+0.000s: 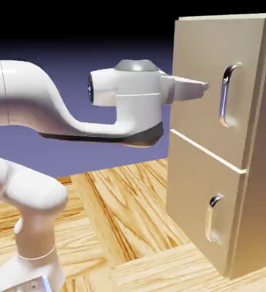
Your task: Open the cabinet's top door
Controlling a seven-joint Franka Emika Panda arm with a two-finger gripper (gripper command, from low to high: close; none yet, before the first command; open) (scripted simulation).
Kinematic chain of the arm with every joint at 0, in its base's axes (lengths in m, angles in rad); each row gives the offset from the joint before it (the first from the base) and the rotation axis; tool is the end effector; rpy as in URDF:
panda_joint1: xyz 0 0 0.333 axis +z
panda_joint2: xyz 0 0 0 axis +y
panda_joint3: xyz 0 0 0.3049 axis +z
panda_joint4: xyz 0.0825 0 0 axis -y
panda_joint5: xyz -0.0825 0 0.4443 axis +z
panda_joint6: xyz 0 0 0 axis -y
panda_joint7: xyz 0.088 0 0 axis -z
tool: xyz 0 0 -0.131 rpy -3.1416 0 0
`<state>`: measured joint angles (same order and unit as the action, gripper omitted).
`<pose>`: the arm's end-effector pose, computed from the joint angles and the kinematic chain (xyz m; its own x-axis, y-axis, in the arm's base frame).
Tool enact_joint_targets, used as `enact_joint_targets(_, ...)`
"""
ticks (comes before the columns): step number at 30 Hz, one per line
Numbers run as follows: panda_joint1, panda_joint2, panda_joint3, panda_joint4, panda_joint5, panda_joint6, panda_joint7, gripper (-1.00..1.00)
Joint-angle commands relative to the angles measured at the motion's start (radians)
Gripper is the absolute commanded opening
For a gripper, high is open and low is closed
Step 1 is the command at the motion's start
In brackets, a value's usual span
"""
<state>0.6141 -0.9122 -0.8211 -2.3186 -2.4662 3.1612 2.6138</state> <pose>0.4376 -0.1019 0.5944 0.0650 -0.6901 0.7208 0.0296 -0.7207 -0.6926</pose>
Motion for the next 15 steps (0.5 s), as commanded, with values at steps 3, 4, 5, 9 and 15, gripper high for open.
enact_joint_targets(3, 0.032, -0.018, -0.043, 0.026, -0.131, 0.007, 0.099, 0.00)
enact_joint_targets(4, 0.042, -0.024, -0.058, 0.035, -0.174, 0.009, 0.132, 0.00)
enact_joint_targets(5, 0.053, -0.030, -0.072, 0.043, -0.218, 0.011, 0.165, 0.00)
enact_joint_targets(9, 0.087, -0.049, -0.119, 0.071, -0.356, 0.018, 0.270, 0.00)
enact_joint_targets(15, 0.256, 0.021, -0.213, 0.175, -0.372, -0.032, 0.278, 0.00)
